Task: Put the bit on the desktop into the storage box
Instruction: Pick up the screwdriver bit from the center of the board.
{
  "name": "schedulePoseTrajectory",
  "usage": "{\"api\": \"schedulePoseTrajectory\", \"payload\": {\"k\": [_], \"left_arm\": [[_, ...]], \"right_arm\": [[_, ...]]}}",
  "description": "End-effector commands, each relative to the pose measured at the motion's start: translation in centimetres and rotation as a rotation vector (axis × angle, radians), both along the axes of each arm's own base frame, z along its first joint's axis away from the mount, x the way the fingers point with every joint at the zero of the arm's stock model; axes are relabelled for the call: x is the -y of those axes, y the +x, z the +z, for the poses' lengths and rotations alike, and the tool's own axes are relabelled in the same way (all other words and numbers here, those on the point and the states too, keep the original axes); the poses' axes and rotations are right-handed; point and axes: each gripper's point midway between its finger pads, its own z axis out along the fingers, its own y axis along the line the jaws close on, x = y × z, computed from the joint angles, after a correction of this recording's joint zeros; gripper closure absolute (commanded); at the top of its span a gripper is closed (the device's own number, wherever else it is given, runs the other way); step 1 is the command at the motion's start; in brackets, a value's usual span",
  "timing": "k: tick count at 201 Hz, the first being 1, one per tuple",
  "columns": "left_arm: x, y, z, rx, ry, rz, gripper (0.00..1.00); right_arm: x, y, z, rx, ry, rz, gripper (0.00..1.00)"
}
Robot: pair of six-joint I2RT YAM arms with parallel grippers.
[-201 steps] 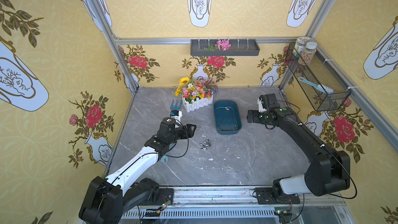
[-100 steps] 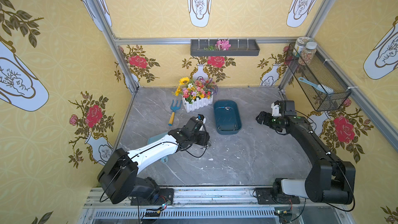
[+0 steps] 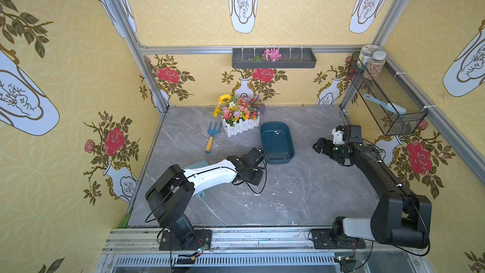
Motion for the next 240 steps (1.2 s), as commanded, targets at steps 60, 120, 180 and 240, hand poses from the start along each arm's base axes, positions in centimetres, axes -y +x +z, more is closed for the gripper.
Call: {"api": "schedulePoseTrajectory", "payload": {"k": [60,120,180,240], "left_arm": [[-0.2,0.3,-1.9,-0.017,0.082,-0.029,0.70],[0.0,0.7,-2.4,-0.011,0.094,-0.031,0.74],[0.0,0.8,-3.2,-0.016,0.109,-0.027,0.74],[0.1,0.5,-3.6,-0.033,0.108,-0.033,0.77]], "right_arm": [[0.0,0.7,0.3,0.030,0.002,0.009,0.03],[0.2,0.7,0.3,0.031,0.006,0.005,0.03],[0.1,0.7,0.0,0.026,0.015,0.011,0.03],[0.1,0.8,0.0,0.027,0.019,0.010,0.03]]}}
